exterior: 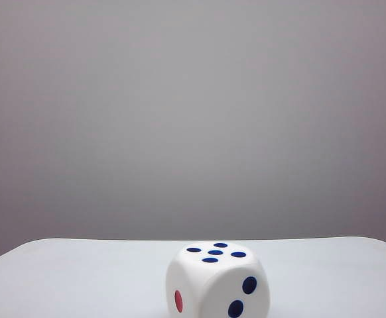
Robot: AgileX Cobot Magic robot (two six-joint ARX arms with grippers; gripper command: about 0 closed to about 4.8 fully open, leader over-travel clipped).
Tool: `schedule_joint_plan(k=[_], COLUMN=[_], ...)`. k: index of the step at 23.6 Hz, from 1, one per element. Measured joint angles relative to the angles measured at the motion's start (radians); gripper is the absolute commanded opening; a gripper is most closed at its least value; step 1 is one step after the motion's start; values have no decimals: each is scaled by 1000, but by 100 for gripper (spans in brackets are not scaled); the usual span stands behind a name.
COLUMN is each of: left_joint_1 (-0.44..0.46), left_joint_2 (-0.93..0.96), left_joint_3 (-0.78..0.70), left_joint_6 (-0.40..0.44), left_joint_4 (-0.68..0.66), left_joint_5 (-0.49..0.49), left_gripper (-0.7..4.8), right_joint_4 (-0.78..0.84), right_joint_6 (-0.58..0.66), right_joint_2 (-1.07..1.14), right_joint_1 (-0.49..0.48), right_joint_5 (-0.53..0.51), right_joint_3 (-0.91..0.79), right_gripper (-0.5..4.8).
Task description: Pick up the dice on the table and roll the dice.
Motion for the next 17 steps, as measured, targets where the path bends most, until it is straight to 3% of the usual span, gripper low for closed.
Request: schedule_joint_plan(k=[4, 8, 10, 14, 17], left_joint_1=[0, 0, 0, -1, -1], left_joint_2=[50, 228, 310, 526, 651], left_joint_3=[94, 200, 247, 410, 551], left_joint_6=[-18, -20, -14, 79, 172], left_joint_4=[10, -4, -12, -76, -146], left_joint_5=[0, 4, 18, 105, 148], left_gripper=[-5, -5, -5, -5, -5], right_joint_4=[24, 31, 34, 49, 28], right_joint_6=[15, 66, 85, 90, 67], right_joint_2=[13, 144, 231, 490, 726], right_joint_1=[-1, 0, -1, -1, 0], right_joint_5=[132, 129, 95, -30, -243], right_joint_3=[68, 161, 234, 440, 577], right_gripper=[-3, -3, -3, -3, -3])
